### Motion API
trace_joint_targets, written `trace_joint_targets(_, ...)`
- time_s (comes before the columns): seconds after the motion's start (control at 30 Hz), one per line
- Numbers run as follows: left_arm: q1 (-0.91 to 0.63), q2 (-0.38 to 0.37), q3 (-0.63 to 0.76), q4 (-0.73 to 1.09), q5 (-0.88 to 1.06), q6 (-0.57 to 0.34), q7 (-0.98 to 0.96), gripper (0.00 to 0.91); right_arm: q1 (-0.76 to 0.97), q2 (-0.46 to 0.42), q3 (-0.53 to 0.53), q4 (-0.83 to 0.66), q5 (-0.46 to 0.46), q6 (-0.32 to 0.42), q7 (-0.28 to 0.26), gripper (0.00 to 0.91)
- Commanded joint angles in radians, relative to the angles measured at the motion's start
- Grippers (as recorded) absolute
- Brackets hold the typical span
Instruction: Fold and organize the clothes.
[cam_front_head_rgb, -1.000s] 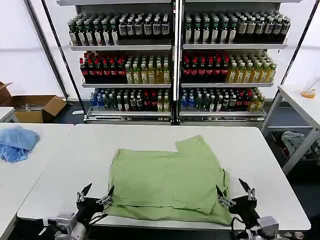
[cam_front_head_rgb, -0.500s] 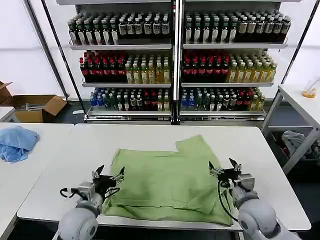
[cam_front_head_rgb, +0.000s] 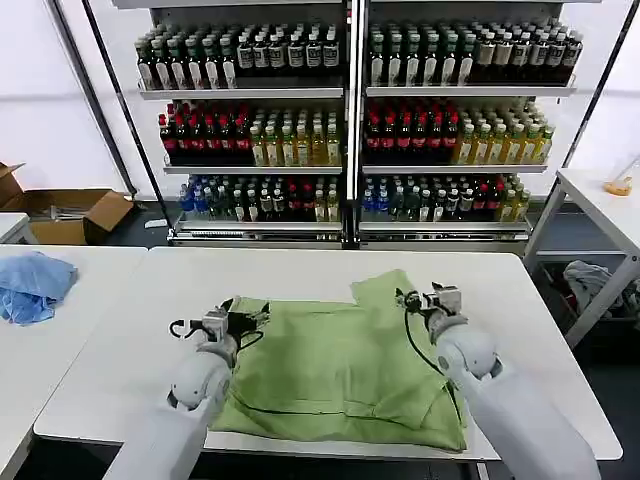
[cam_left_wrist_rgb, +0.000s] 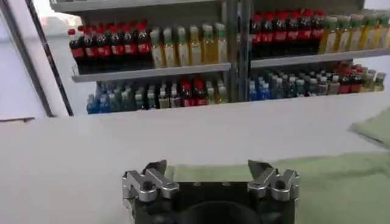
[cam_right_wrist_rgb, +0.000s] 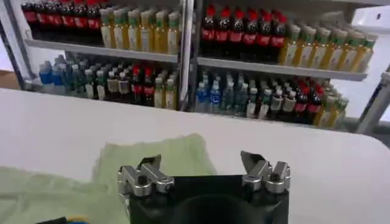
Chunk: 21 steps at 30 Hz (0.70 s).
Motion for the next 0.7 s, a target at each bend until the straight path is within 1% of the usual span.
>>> trace_joint_targets(0.03, -0.18, -0.009, 0.053, 0.244, 0.003, -0.004, -0.014, 0.907, 0.166, 0.083, -0.079, -0.23, 0.017, -0.014, 0.0, 0.907)
trace_joint_targets(0.3, -0.162, 0.012, 0.065, 0.234, -0.044, 0.032, -0.012, 0.907, 0.186, 0.126, -0.082, -0.336, 0.03, -0.014, -0.008, 0.907)
trace_joint_targets(0.5, -0.15, 0.024, 0.066, 0.215, -0.084, 0.037, -0.009, 0.907, 0.187, 0.147, -0.082, -0.395, 0.048, -0.015, -0.016, 0.907)
trace_joint_targets(0.53, -0.149, 0.026, 0.068, 0.212, -0.09, 0.037, -0.009, 0.867, 0.188, 0.151, -0.081, -0.407, 0.052, -0.015, -0.017, 0.907)
trace_joint_targets(0.57, -0.149, 0.028, 0.068, 0.21, -0.094, 0.037, -0.008, 0.645, 0.189, 0.155, -0.081, -0.418, 0.058, -0.015, -0.017, 0.907)
trace_joint_targets(0.6, -0.149, 0.03, 0.069, 0.208, -0.095, 0.037, -0.007, 0.534, 0.189, 0.159, -0.081, -0.426, 0.063, -0.016, -0.015, 0.907)
trace_joint_targets(0.63, -0.148, 0.033, 0.071, 0.206, -0.098, 0.036, -0.005, 0.353, 0.189, 0.162, -0.08, -0.436, 0.067, -0.016, -0.015, 0.907)
trace_joint_targets(0.67, -0.148, 0.036, 0.073, 0.204, -0.104, 0.035, -0.004, 0.232, 0.189, 0.165, -0.079, -0.442, 0.07, -0.016, -0.015, 0.897)
trace_joint_targets(0.7, -0.147, 0.039, 0.074, 0.203, -0.109, 0.034, -0.002, 0.151, 0.189, 0.167, -0.078, -0.445, 0.073, -0.016, -0.015, 0.715)
